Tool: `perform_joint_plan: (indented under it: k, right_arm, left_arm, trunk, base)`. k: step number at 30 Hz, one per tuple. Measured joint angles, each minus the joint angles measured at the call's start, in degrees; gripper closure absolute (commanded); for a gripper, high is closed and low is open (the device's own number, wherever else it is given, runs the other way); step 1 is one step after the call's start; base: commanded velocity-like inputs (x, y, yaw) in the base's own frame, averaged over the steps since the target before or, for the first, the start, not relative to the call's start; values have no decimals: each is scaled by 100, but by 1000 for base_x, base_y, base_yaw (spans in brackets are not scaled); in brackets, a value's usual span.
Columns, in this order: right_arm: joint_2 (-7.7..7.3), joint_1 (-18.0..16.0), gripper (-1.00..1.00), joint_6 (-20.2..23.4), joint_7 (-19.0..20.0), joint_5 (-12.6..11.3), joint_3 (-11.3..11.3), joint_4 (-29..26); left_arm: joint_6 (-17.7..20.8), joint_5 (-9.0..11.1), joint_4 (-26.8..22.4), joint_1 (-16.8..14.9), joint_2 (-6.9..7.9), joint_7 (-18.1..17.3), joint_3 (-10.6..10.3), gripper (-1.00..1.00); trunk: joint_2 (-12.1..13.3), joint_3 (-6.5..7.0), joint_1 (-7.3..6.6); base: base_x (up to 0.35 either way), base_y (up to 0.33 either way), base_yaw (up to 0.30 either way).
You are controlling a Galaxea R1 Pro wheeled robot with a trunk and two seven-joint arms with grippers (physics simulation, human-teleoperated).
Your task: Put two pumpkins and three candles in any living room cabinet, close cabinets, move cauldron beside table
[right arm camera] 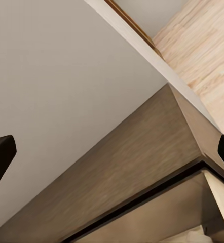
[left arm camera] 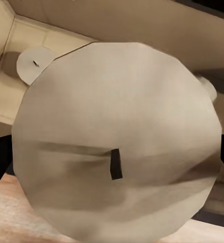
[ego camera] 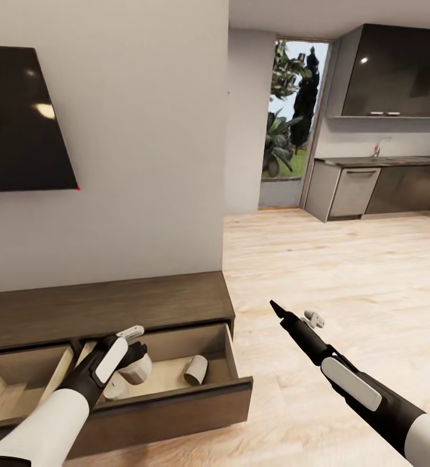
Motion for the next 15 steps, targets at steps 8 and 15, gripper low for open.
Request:
perform_joint_plan:
  k: [8, 15]
  right_arm:
    - [0, 0, -100, 1, -15, 0, 0, -2]
    - [0, 0, -100, 1, -18, 0, 0, 0]
  left_arm:
    - [-2, -132, 6, 1, -17, 0, -5, 100]
    - [-4, -137, -2, 2, -17, 0, -6, 100]
  trunk:
    - [-321, -144, 176]
    - [-403, -180, 220]
  base:
    - [0, 0, 0]
    - [0, 0, 0]
